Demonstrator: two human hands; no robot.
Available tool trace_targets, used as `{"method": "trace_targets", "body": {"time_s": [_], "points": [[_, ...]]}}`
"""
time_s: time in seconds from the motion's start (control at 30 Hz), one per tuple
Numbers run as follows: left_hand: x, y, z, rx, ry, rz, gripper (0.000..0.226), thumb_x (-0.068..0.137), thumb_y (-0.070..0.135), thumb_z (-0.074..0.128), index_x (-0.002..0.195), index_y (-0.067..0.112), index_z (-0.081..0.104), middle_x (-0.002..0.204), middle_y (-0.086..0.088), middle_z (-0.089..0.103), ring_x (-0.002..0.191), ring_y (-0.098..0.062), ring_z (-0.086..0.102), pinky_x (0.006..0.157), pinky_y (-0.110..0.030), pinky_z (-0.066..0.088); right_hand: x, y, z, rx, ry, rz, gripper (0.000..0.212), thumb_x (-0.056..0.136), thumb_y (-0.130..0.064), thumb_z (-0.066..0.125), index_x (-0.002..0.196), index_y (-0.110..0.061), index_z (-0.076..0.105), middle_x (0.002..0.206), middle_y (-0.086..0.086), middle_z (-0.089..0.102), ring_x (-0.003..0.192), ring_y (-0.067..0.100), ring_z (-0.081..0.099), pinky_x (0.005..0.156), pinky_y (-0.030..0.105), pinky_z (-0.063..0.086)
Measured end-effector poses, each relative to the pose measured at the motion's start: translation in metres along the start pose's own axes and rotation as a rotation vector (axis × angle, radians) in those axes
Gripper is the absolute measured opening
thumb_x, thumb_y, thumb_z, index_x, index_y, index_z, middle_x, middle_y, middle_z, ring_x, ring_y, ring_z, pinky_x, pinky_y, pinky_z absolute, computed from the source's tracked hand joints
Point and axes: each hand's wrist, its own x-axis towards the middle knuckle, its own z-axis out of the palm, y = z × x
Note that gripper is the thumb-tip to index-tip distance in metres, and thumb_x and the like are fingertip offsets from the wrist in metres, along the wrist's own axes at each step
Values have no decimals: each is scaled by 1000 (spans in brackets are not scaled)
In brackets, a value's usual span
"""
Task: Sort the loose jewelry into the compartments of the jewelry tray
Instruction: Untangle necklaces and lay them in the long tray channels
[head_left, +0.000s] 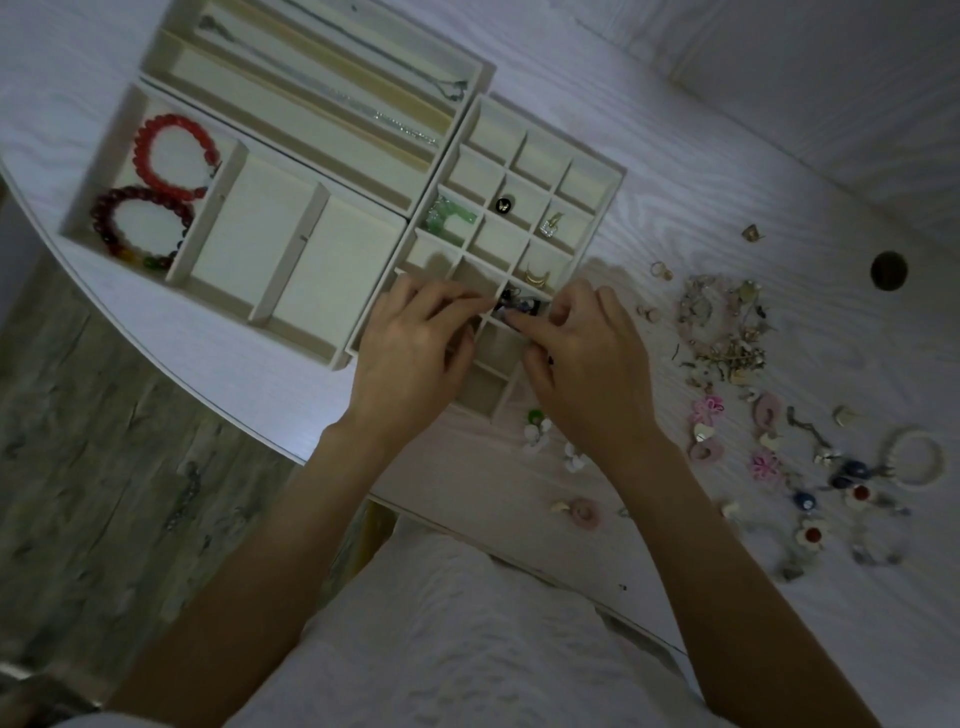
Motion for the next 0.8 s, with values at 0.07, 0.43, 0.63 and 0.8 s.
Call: {"method": "trace_targets", "body": {"time_s": [0.07, 0.43, 0.63, 0.8], "points": [[1, 0, 0, -4, 2, 4, 26, 90, 12, 54, 109, 12, 71, 104, -4, 67, 91, -24, 53, 77, -35, 45, 1, 4, 0, 19, 12, 3, 30, 86, -14, 47, 100, -16, 73, 81, 7, 49, 75, 21, 40, 64, 26, 28], [3, 5, -1, 19, -5, -3, 24, 87, 7, 56, 106, 9, 70, 102, -6, 66, 90, -25, 52, 77, -34, 42, 0, 8, 4, 42, 58, -7, 29, 87, -12, 51, 110, -10, 69, 82, 10, 51, 74, 23, 44, 65, 25, 31], [4, 6, 0, 31, 5, 0, 23, 87, 7, 55, 105, 9, 69, 102, -7, 66, 90, -27, 53, 76, -37, 44, 10, 13, 3, 83, 24, 9, 28, 87, -15, 53, 110, -15, 69, 86, 8, 51, 77, 20, 43, 64, 24, 26], [3, 9, 0, 41, 27, -13, 24, 85, 4, 57, 106, 9, 69, 104, -7, 66, 91, -27, 53, 77, -37, 45, 3, 22, 1, 201, 86, -15, 23, 88, -7, 54, 104, -7, 70, 90, 10, 60, 81, 24, 54, 67, 27, 41]]}}
